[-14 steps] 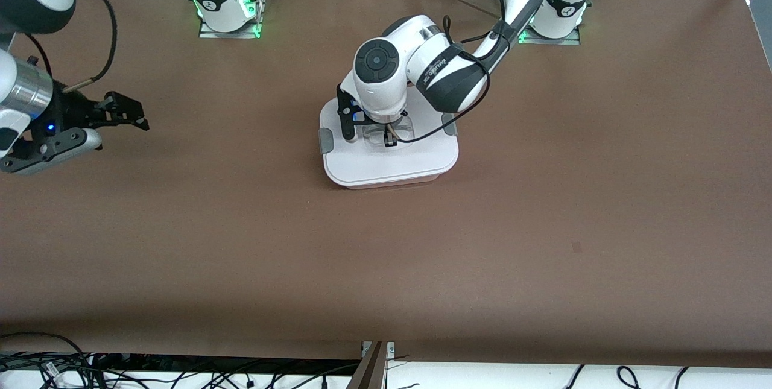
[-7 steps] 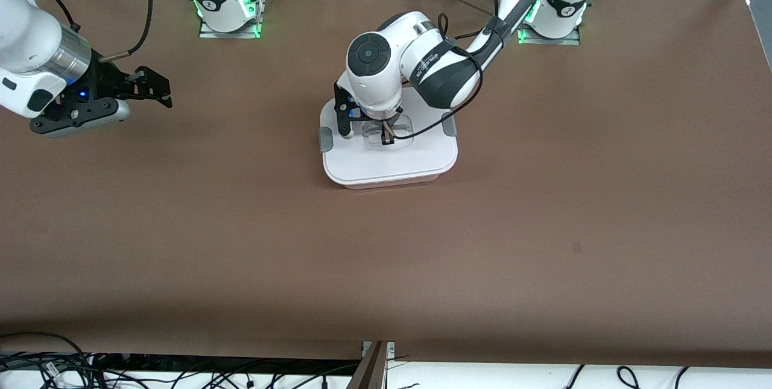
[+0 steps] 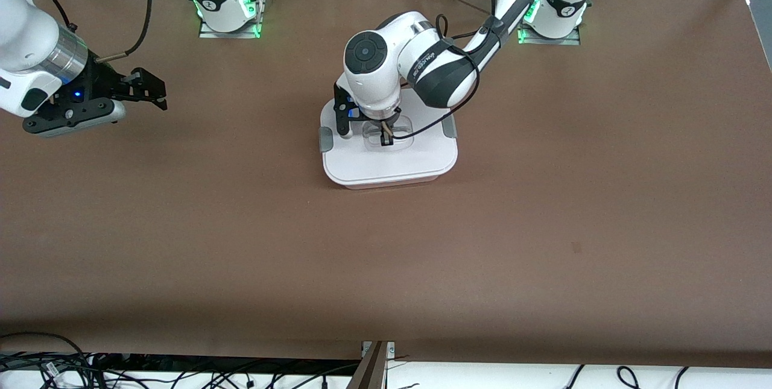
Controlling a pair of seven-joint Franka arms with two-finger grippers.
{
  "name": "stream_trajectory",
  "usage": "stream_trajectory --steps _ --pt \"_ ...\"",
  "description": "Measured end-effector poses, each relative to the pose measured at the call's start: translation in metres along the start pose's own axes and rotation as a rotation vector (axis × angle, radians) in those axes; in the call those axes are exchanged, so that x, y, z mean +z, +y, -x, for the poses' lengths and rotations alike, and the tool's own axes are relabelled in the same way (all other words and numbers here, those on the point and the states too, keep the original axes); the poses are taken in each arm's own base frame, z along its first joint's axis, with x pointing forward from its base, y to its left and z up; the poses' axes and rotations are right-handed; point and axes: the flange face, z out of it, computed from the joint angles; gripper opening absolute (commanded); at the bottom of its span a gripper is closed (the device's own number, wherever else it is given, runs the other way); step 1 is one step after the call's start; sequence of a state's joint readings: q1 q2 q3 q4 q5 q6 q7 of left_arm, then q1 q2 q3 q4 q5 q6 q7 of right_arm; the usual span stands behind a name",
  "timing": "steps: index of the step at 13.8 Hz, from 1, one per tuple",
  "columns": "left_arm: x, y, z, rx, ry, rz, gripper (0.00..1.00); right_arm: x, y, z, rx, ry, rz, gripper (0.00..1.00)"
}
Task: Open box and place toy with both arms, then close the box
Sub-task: 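Lower the lid onto the box with the left gripper while the right gripper returns, then open the left gripper and release the lid handle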
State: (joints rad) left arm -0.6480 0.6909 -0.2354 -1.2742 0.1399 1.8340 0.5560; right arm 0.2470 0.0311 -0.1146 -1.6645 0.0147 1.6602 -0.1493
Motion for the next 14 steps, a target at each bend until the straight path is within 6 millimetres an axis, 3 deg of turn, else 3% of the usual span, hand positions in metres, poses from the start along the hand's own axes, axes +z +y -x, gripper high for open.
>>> stream_trajectory --steps 1,4,9,11,14 --pt "-0.001 -0.001 0.0 -0.002 0.002 -0.002 1.0 0.0 0.001 -0.001 0.0 0.001 0.006 1.0" --pt "-0.01 -0.018 0.009 -0.035 0.036 -0.006 1.0 -0.001 0.004 -0.005 0.004 0.009 0.011 1.0" --pt "-0.052 -0.055 0.037 -0.129 0.108 0.027 1.0 -0.008 0.008 -0.015 0.01 0.03 0.017 1.0" --pt "-0.06 -0.092 0.076 -0.207 0.107 0.031 1.0 -0.009 0.008 -0.018 0.01 0.033 0.019 1.0" --pt "-0.063 -0.166 0.163 -0.358 0.117 0.033 1.0 -0.005 0.008 -0.021 0.013 0.026 0.019 1.0"
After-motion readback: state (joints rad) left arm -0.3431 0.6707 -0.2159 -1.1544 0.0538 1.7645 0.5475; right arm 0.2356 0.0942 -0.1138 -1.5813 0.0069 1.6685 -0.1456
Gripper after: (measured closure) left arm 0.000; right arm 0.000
